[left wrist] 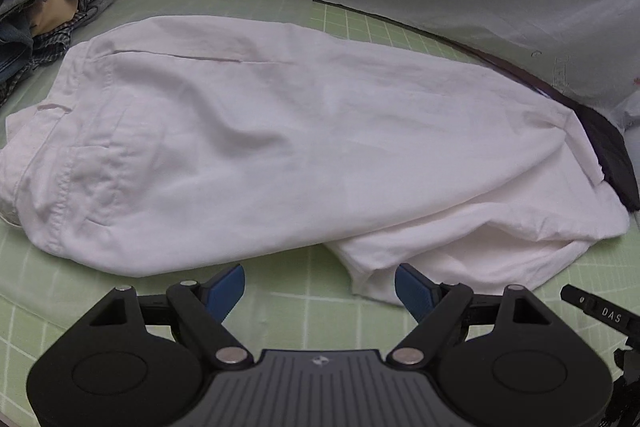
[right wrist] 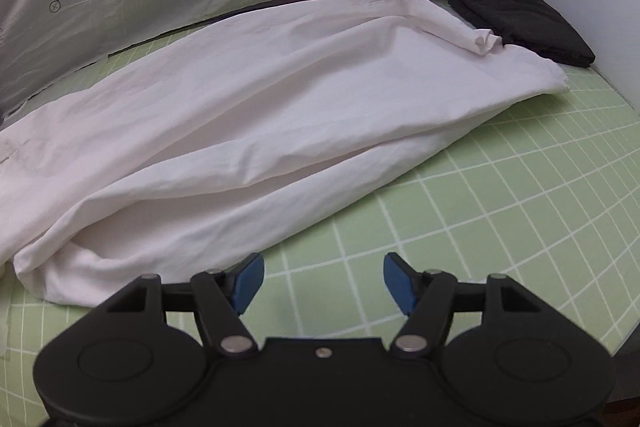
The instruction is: Fold clothes
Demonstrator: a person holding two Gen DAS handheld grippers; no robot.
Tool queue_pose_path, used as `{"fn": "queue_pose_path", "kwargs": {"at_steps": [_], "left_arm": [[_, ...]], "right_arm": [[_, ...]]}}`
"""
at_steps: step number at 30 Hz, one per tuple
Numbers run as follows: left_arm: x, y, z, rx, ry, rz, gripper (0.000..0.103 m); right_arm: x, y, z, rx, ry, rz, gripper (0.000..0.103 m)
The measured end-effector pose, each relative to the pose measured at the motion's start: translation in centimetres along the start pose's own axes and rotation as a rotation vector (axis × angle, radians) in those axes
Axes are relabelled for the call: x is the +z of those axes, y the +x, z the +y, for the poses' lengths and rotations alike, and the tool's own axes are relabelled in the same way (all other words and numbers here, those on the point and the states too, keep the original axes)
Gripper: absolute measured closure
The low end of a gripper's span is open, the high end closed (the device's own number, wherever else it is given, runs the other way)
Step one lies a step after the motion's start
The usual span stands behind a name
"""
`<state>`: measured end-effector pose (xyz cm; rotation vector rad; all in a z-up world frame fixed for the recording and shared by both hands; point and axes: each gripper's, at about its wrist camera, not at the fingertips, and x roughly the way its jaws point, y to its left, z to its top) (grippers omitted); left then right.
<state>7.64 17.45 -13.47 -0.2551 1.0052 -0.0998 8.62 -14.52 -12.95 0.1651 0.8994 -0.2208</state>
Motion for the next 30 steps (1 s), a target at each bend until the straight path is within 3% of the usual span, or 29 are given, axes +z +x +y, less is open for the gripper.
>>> {"fn": "queue_pose_path", "kwargs": {"at_steps": [6,10,14,17,20,27,30], "left_arm": [[0.3,2.0,-1.6,-0.058,-0.258,-0.011,0.028],[-0.1,3.4,-2.2,-0.031,-0.424,-0.029,0.046],[-0.9,4.0,-2.0,0.031,-0.580,-0.052,0.070],[-1.9,3.5,-1.4,0.011,-0.680,-0.088,0.089],[-2.7,2.6,-1.4,-0.017,-0.736,-0.121,0.095],[-2.6,-0.1,-2.2,-0.028,-0.623,-0.086,0.100],[-2.3,-0.2,-2.3,-0.027,-0.612,-0.071,0.100]], "right_arm": [[3.0,2.3,-5.3,0.001,0.032,0.002,0.036],[4.9,4.1,-9.4,0.016,0.077,-0.005,0.036],[6.4,6.2,-14.1,0.038,0.166,-0.006,0.036],[7.1,7.7,-17.7,0.064,0.279,-0.012,0.039],[8.0,8.8,-20.8,0.078,0.384,-0.026,0.042],[9.5,10.7,-25.3,0.086,0.517,-0.044,0.067],[9.7,11.3,-25.9,0.081,0.534,-0.054,0.066]]}}
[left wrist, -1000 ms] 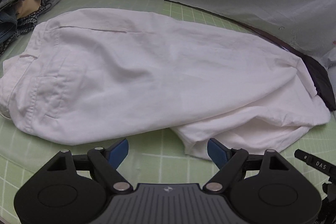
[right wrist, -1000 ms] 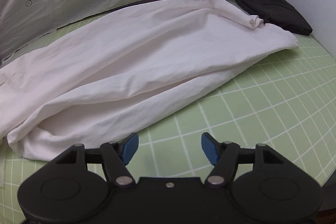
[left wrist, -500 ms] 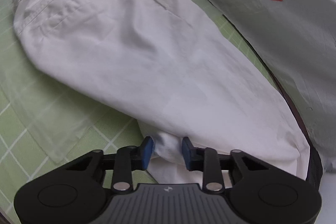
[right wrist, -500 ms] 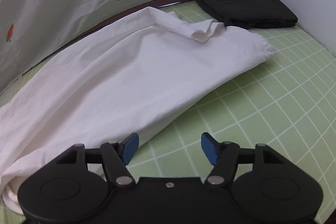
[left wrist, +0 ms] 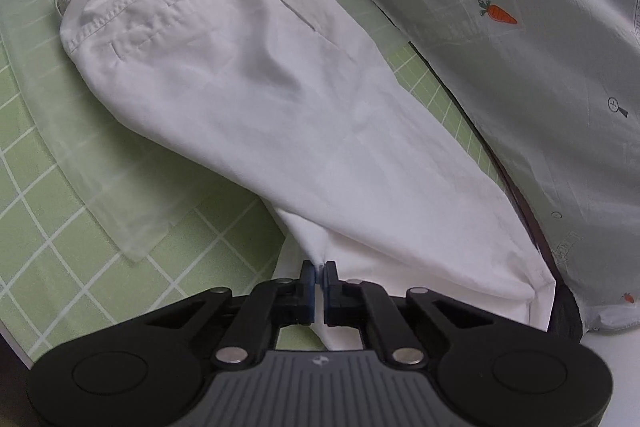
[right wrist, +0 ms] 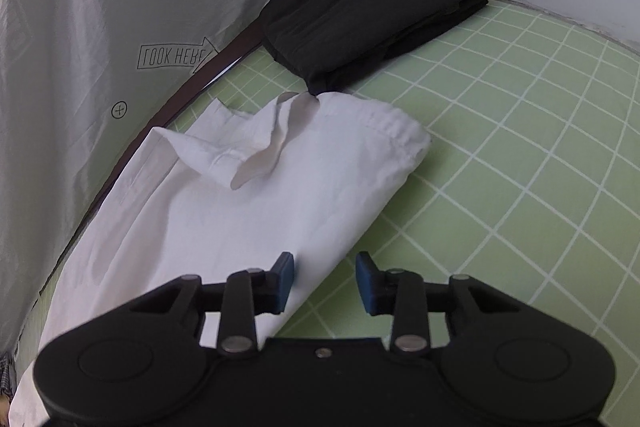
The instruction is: Fold clothes
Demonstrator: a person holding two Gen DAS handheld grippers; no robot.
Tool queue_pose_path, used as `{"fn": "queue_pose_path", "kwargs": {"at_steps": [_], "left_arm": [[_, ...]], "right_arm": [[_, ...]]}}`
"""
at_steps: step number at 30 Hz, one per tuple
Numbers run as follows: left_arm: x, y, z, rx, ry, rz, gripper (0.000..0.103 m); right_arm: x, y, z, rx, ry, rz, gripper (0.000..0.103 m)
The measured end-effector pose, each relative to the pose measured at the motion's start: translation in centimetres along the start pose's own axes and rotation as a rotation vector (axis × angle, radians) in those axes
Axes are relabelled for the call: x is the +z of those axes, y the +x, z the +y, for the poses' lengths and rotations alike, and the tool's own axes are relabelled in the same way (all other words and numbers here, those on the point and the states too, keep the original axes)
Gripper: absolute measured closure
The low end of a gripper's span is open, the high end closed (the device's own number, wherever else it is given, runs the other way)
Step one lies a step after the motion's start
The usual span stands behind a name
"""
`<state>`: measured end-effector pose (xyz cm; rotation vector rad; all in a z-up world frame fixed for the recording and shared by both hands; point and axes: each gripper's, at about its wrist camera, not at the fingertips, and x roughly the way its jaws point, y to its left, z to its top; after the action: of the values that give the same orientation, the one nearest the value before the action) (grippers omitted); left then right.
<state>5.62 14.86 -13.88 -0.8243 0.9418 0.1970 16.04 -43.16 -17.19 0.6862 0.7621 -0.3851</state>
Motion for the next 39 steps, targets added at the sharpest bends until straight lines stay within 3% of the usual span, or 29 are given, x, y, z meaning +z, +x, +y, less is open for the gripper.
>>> {"fn": "queue_pose_path", "kwargs": {"at_steps": [4,6,11,14,16,18,19,21,22,23,24,26,28,30,36,39], "left_arm": [[0.2,0.9,-0.2,0.013,-0.022,0.013,0.100],[0.4,0.6,0.0,-0.004,-0.040,0.005,0.100],[0.9,-2.2,-1.6,0.016,0.041,-0.042,0.100],[0.0,-1.6,-0.6,0.049,0.039,-0.017,0.099],[-0.8,0.1,0.2,0.099,0.041,0.028,0.099],[-1.0,1.5,0.6,0.141,0.041,0.071,0.098],[-0.7,1.5,0.3,0.144,0.054,0.068,0.095],[0.0,0.8,-0.8,0.166,0.106,0.037,0.087],[0.4,0.4,-1.5,0.189,0.150,0.011,0.077],[0.8,0.0,-2.2,0.211,0.194,-0.015,0.064],[1.3,-0.3,-3.0,0.240,0.232,-0.048,0.058],[2.2,-0.8,-4.5,0.298,0.309,-0.115,0.037],[2.8,-0.8,-5.9,0.320,0.347,-0.163,0.028],[3.3,0.4,-6.8,0.317,0.349,-0.162,0.027],[2.9,4.7,-9.4,0.289,0.357,-0.127,0.026],[2.1,7.3,-10.6,0.294,0.359,-0.100,0.025]], "right_arm": [[0.4,0.6,-0.7,0.013,0.041,-0.007,0.069],[0.7,0.6,-0.9,0.041,0.045,-0.018,0.100],[1.8,-3.7,0.9,0.098,-0.017,-0.163,0.101],[1.7,-5.8,1.9,0.091,-0.062,-0.204,0.101],[1.0,-4.3,1.6,0.037,-0.106,-0.156,0.101],[0.1,-1.7,0.6,-0.055,-0.118,-0.048,0.100],[-0.3,-0.8,0.1,-0.094,-0.106,-0.005,0.099],[-0.7,-0.9,-0.2,-0.124,-0.080,-0.009,0.086],[-0.8,-1.3,0.0,-0.140,-0.091,-0.026,0.077],[-0.7,-1.6,0.5,-0.159,-0.129,-0.049,0.058],[-0.5,-1.8,1.1,-0.177,-0.176,-0.073,0.053],[-0.1,-1.9,2.4,-0.193,-0.260,-0.098,0.048],[0.2,-1.9,3.7,-0.186,-0.329,-0.118,0.038],[0.4,-1.4,5.1,-0.156,-0.397,-0.123,0.033],[1.1,1.6,8.6,-0.070,-0.561,-0.090,0.033],[1.7,3.8,9.8,-0.084,-0.643,-0.071,0.034]]}}
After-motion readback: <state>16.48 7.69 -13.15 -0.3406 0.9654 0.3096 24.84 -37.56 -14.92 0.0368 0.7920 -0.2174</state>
